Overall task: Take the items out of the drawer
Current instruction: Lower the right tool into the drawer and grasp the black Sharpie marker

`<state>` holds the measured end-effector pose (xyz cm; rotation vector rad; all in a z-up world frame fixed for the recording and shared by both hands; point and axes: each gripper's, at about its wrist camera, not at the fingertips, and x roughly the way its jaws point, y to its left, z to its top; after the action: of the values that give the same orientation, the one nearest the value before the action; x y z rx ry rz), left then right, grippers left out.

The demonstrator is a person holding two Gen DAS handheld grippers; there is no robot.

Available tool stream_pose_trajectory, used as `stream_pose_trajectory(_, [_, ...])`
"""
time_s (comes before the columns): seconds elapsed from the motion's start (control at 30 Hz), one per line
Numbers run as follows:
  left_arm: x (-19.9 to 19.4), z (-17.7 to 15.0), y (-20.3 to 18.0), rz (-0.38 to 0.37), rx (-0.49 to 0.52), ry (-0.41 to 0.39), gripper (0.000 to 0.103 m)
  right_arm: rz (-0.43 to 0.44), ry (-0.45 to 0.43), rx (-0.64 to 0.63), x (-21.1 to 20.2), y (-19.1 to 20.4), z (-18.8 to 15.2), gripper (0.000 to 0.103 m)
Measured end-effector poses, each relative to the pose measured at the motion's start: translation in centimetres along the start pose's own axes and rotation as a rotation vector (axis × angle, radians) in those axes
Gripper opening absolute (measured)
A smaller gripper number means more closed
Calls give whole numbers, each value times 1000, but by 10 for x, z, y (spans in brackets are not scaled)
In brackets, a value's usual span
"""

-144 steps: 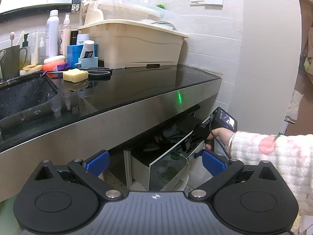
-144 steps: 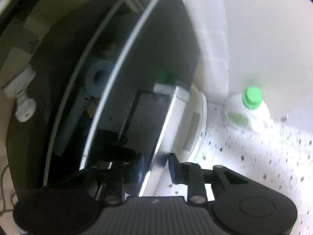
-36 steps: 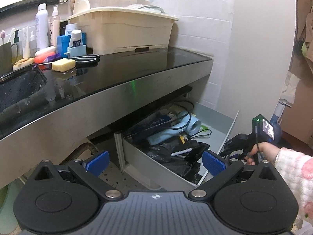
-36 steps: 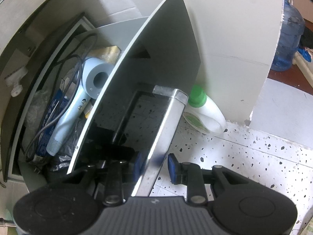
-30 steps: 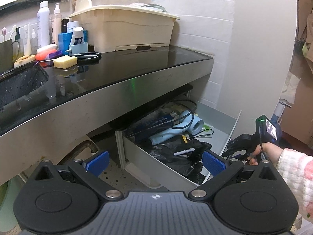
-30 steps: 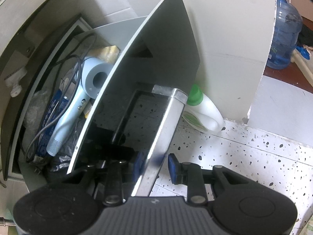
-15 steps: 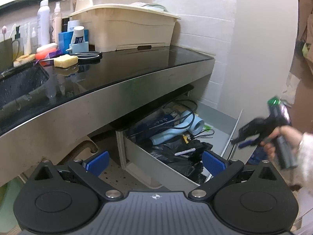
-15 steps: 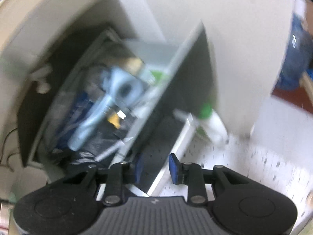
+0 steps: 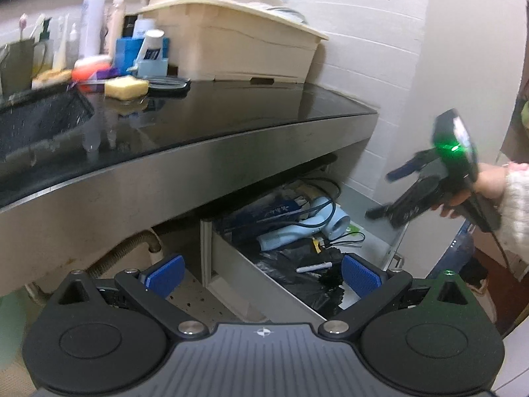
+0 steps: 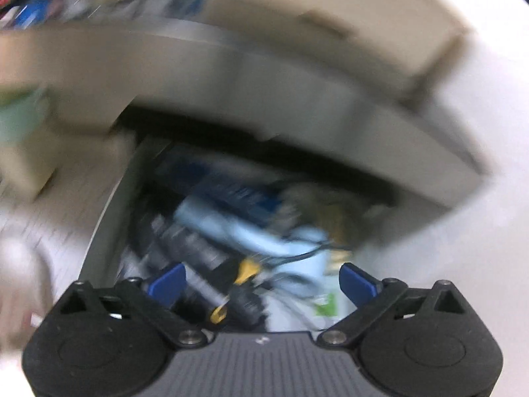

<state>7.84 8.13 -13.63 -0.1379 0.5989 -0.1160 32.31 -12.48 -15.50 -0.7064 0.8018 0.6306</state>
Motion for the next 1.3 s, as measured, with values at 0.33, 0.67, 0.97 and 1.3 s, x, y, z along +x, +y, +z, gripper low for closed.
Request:
stream_pose_trajectory(0.33, [5,4,-9,-39,41,-8,103,62,194,-280,94,33,7,23])
stream_pose_trajectory(0.67, [19,12,-5,-71,58,12,103,175,317,-463,143,49,-9,17])
stream_pose_trajectory(0.97, [34,15,-8,-75,76,44,103,235,357,-499,167,65,-26,15])
stream_pose_trajectory(1.3, [44,11,-14,-76,83,78,103,245,332,-422,155,70,-50,11])
